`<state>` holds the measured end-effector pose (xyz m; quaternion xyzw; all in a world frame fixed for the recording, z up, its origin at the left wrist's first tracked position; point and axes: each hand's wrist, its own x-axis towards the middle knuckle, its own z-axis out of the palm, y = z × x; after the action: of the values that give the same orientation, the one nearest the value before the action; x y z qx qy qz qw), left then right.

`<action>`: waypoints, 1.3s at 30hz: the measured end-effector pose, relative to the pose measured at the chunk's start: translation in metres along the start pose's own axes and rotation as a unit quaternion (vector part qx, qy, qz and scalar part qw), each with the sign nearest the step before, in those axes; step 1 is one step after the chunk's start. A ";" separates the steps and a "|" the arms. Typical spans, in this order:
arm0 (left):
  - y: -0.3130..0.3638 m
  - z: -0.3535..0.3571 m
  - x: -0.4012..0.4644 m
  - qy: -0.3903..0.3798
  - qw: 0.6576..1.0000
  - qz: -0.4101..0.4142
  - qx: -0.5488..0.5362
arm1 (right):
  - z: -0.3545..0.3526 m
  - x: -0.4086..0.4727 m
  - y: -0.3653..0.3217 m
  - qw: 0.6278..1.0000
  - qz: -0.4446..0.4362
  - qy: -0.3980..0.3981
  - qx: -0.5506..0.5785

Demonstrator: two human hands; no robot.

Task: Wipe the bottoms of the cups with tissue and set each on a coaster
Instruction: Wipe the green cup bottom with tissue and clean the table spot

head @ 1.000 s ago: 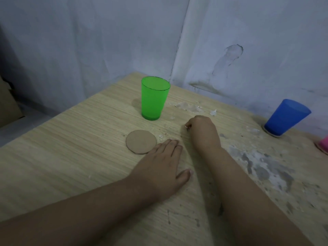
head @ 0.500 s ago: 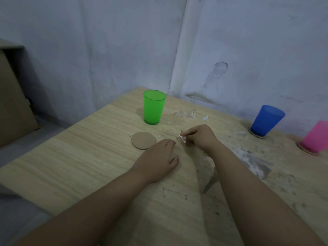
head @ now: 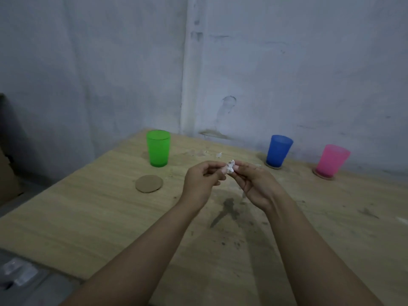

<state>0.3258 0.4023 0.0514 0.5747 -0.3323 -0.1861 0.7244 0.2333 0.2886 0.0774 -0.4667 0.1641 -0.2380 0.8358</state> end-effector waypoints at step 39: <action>-0.015 0.416 -0.217 -0.427 0.819 0.347 0.162 | -0.290 -0.378 -0.075 0.834 -0.280 0.453 0.142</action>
<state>-0.1158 0.2446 0.0282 0.3934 -0.8108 -0.0929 0.4233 -0.2441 0.2591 0.0137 -0.2087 0.3506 -0.6676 0.6227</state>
